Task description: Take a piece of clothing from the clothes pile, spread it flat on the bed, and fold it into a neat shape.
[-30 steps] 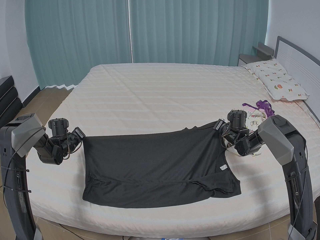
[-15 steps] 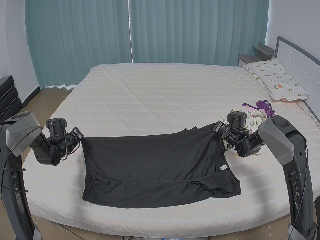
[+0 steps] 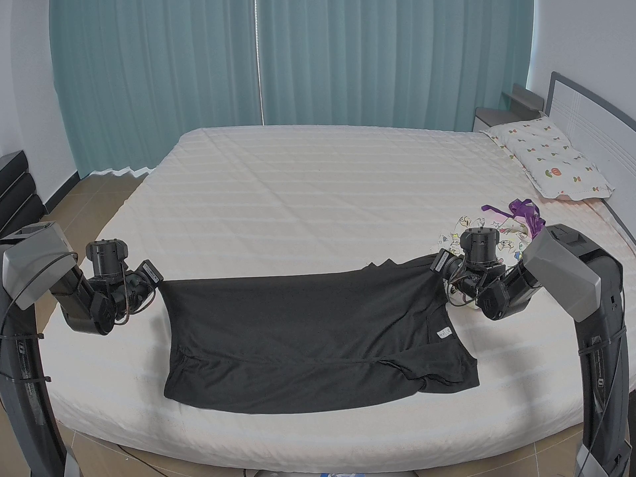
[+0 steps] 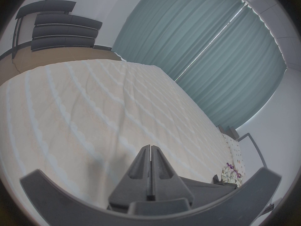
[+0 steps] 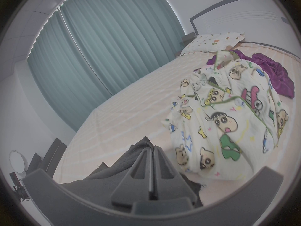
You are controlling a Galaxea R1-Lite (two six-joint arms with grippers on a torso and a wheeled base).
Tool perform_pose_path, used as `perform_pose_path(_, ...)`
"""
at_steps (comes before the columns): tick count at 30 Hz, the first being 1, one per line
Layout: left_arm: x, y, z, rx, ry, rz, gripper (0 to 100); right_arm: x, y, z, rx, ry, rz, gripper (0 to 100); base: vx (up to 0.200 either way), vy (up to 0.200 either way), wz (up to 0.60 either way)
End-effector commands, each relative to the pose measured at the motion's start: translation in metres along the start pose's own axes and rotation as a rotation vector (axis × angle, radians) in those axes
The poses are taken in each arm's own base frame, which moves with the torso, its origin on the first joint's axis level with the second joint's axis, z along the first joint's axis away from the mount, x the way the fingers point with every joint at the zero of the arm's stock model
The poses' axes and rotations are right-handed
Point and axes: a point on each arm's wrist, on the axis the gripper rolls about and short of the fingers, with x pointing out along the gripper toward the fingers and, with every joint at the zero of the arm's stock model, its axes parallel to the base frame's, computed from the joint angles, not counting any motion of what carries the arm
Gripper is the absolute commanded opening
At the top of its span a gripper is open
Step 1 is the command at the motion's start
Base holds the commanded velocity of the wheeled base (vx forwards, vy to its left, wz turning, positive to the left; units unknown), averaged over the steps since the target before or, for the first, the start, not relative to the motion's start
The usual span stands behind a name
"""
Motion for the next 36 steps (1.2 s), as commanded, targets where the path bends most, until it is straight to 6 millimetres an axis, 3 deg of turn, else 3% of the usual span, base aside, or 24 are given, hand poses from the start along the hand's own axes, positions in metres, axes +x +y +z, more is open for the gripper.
perform_pose_path(1,-0.009,0.005,-0.007,0.017,0.016,0.014,0,-0.017,-0.002,-0.003,-0.004,0.008,0.002,0,0.0,0.0,0.0)
perform_pose_path(18,-0.037,0.031,-0.044,0.053,0.071,0.047,0,-0.054,-0.016,-0.041,-0.031,0.108,-0.028,0,0.0,0.0,0.0)
perform_pose_path(20,-0.041,0.037,-0.053,0.075,0.091,0.059,0,-0.062,-0.022,-0.054,-0.045,0.145,-0.046,0,0.0,0.0,0.0)
perform_pose_path(28,-0.045,0.057,-0.079,0.122,0.132,0.083,0,-0.07,-0.032,-0.067,-0.058,0.178,-0.062,0,0.0,0.0,0.0)
perform_pose_path(36,-0.042,0.067,-0.091,0.126,0.154,0.098,0,-0.075,-0.036,-0.076,-0.05,0.195,-0.066,0,0.0,0.0,0.0)
